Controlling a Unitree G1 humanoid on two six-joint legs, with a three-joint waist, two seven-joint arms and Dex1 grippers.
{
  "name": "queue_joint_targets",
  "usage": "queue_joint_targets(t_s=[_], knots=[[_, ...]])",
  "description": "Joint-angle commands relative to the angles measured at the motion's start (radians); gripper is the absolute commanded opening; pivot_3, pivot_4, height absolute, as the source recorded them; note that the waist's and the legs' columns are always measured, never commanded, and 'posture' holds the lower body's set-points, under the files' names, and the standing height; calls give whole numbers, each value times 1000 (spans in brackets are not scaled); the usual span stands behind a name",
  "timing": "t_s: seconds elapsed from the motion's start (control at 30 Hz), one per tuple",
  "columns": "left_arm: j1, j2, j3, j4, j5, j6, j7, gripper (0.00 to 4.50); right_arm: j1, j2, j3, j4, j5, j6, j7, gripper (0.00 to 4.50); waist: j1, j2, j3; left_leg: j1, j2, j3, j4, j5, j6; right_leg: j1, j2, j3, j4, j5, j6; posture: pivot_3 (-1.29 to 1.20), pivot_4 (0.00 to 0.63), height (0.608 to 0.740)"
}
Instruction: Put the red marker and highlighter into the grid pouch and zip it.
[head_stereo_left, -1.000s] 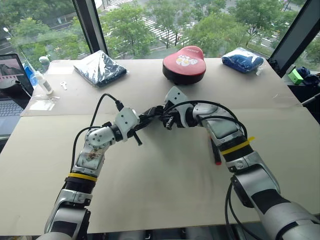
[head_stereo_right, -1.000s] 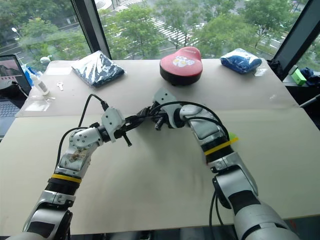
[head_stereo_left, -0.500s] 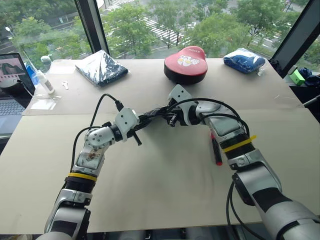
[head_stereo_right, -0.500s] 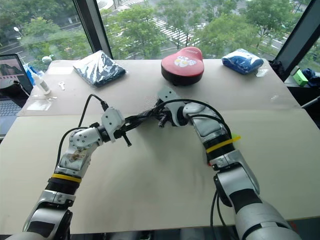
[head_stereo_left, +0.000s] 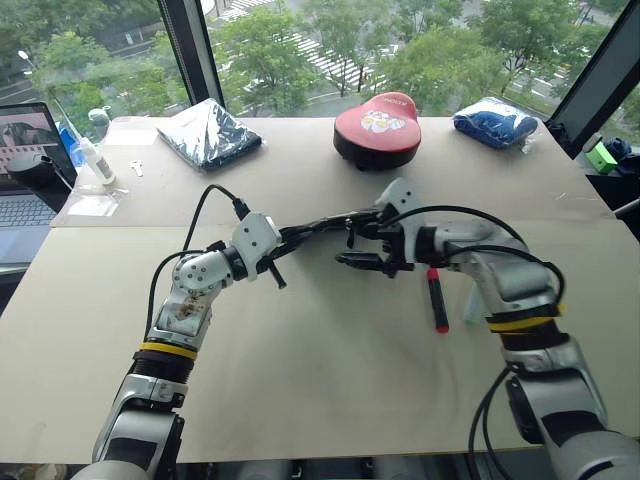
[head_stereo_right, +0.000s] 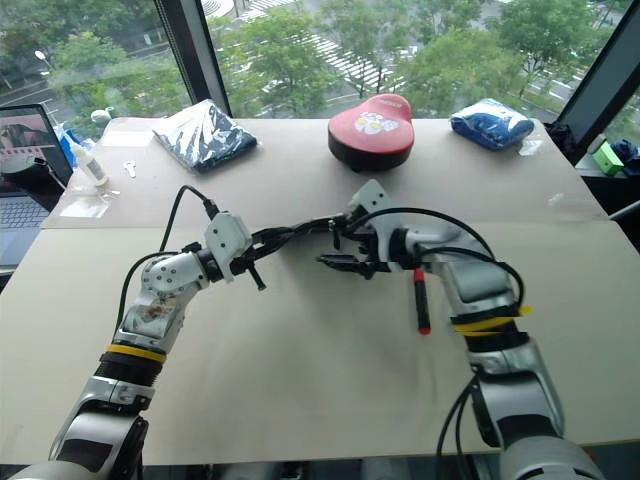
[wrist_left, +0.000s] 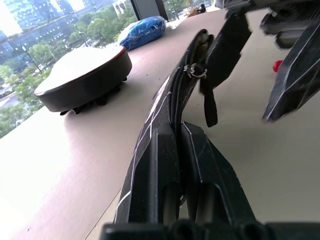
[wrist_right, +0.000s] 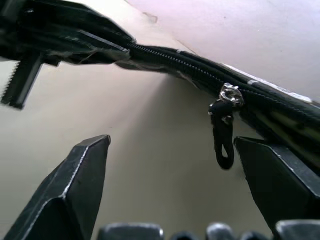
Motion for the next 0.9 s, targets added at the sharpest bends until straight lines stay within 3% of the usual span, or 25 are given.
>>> queue_joint_targets(t_s=[0.03, 0.2, 0.33, 0.6, 0.9], knots=[[-6, -8, 26, -22, -38, -32, -9, 0, 159, -199, -171, -210, 46, -66, 72, 4397, 8, 0, 0, 0, 0, 0, 0, -1, 1, 1, 0, 0, 0, 0, 0, 0, 150, 740], [8, -9, 29, -41, -85, -50, -71, 0, 339, -377, -328, -248, 37, -125, 73, 4397, 10, -1, 0, 1, 0, 1, 2, -2, 3, 3, -1, 0, -2, 0, 0, 0, 150, 740], [17, 1, 30, -40, -78, -72, -89, 0, 349, -399, -390, -186, -6, 7, -92, 4397, 3, -1, 0, 3, 2, 3, 2, -3, 5, 3, -1, 2, -3, 0, 0, 0, 150, 740], [56, 1, 15, -63, -45, -84, -71, 0, 376, -303, -436, -288, -1, 293, -326, 4397, 11, -1, 0, 3, 3, 2, 4, -3, 6, 3, -2, 2, -2, 0, 0, 0, 150, 740], [60, -8, 8, -63, -30, -90, -52, 0, 423, -193, -392, -357, -19, 402, -478, 4397, 15, -1, 0, 2, 2, 2, 5, -5, 8, 3, -2, 2, -2, 0, 0, 0, 150, 740]])
